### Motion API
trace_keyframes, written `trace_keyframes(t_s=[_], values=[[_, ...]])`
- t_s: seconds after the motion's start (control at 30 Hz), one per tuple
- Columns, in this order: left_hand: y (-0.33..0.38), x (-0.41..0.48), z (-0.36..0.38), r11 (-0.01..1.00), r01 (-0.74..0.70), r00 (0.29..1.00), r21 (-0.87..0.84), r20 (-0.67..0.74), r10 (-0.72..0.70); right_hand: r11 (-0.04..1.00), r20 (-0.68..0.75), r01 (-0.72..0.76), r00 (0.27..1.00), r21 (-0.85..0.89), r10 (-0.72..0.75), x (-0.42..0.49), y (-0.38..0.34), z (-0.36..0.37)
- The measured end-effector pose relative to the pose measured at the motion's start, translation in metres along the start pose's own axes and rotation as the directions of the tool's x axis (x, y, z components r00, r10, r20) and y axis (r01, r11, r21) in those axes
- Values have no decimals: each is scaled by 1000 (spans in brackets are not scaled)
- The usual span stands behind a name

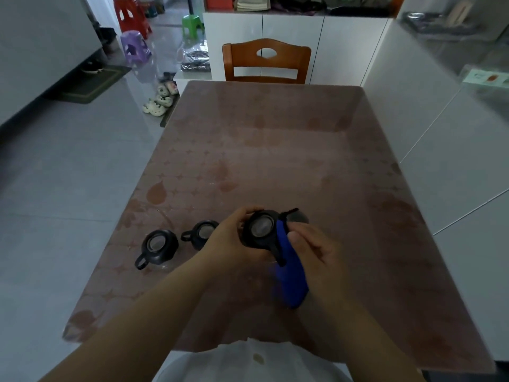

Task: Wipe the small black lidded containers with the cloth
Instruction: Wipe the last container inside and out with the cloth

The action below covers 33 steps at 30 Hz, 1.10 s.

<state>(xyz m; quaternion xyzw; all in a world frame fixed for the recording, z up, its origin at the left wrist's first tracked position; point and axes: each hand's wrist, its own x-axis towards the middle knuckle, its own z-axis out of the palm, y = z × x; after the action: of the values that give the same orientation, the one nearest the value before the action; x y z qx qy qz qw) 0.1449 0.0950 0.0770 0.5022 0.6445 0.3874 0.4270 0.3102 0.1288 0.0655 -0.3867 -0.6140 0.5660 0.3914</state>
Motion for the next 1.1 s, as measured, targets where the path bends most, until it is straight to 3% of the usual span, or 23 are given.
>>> trace_keyframes(t_s=[0.13,0.33,0.57,0.7,0.83,0.97,1.1], values=[[0,-5,-1,997,19,999,-69,34,-17,997,-42,80,996,-8,-81,3,1,2],[12,-8,-5,991,43,995,-123,99,-31,979,26,-42,999,202,38,0,-2,12],[26,-19,2,977,69,993,-201,104,-49,983,-36,-10,999,182,17,3,-2,17],[27,-26,20,902,130,991,-411,86,-103,985,-43,2,999,170,5,-1,-3,28],[22,-25,20,888,118,993,-444,32,-116,992,-79,21,997,128,-11,-2,-1,32],[16,-24,14,876,130,991,-464,53,-120,981,-137,-36,989,192,63,4,-1,23],[10,-17,5,835,158,987,-527,87,-132,955,-78,-95,989,279,122,7,-2,13]])
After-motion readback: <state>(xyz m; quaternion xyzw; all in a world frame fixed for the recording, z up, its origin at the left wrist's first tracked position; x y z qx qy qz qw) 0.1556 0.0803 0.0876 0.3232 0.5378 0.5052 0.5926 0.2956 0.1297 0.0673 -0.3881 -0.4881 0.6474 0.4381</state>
